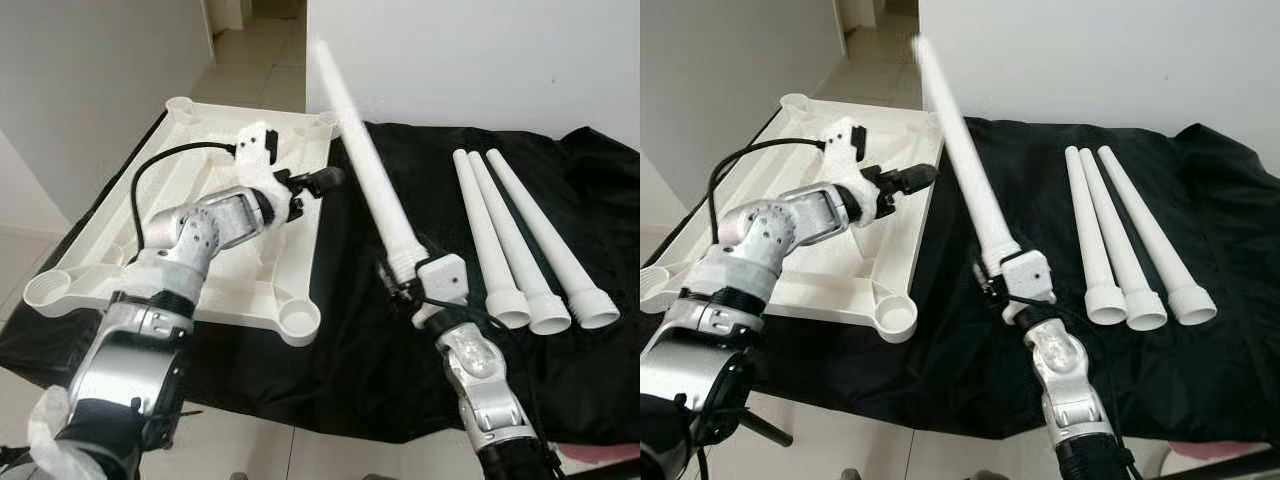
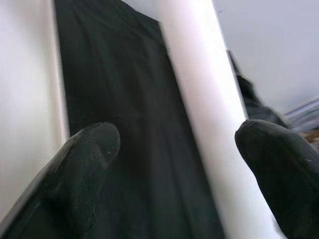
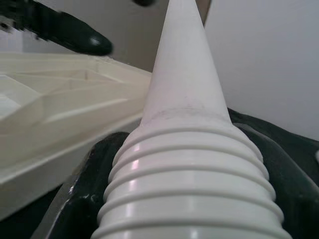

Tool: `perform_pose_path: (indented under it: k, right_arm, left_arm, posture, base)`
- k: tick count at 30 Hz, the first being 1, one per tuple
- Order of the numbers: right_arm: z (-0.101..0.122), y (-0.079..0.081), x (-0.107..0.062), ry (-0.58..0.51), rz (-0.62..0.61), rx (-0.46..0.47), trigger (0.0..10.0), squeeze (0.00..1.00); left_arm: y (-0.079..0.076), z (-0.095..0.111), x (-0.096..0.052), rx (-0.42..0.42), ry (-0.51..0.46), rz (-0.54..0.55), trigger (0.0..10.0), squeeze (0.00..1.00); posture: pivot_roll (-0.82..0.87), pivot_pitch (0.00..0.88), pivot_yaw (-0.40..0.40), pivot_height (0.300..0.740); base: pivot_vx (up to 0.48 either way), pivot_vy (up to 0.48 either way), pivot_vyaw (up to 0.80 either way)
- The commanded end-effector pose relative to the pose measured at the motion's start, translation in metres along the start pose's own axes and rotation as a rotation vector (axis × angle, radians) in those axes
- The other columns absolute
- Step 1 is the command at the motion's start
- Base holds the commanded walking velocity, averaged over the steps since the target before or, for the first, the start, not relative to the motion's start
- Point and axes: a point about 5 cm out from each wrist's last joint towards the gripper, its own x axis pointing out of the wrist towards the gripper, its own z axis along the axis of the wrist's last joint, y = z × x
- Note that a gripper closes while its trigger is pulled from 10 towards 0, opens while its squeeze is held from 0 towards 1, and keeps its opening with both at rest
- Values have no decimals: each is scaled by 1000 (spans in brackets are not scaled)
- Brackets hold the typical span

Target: Building children table

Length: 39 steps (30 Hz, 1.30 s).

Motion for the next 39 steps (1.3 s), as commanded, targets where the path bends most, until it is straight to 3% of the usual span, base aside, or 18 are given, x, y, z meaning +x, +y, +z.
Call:
perform_pose_path:
  k: [1, 10, 16, 23, 24, 39]
  right_arm:
    - [2, 2, 2, -24, 17, 4, 10000, 0]
    - [5, 20, 12, -71, 130, -25, 10000, 0]
    - [2, 27, 4, -77, 170, -61, 10000, 0]
    - [-6, 34, -5, -51, 218, -108, 10000, 0]
    - [-7, 35, -5, -51, 219, -107, 10000, 0]
    - [-7, 34, -1, -74, 151, -84, 10000, 0]
  left_arm:
    - [-28, 4, -8, -44, -8, -582, 10000, 0]
    - [-28, 8, 5, -149, -45, -544, 10000, 0]
    - [-23, 28, 13, -203, -116, -416, 10000, 0]
    - [-10, 42, 10, -253, -155, -320, 10000, 0]
    - [-5, 44, 8, -265, -164, -290, 0, 0]
    - [5, 51, 6, -276, -187, -239, 0, 0]
  posture:
    - [-97, 0, 28, 740]
    - [-98, 0, 30, 740]
    - [-95, 0, 29, 740]
    - [-91, 0, 31, 740]
    - [-88, 0, 31, 740]
    - [-77, 0, 30, 740]
  base:
    - [0, 0, 0]
    - [0, 0, 0]
    - [0, 0, 0]
    - [0, 0, 0]
    - [0, 0, 0]
    - [0, 0, 0]
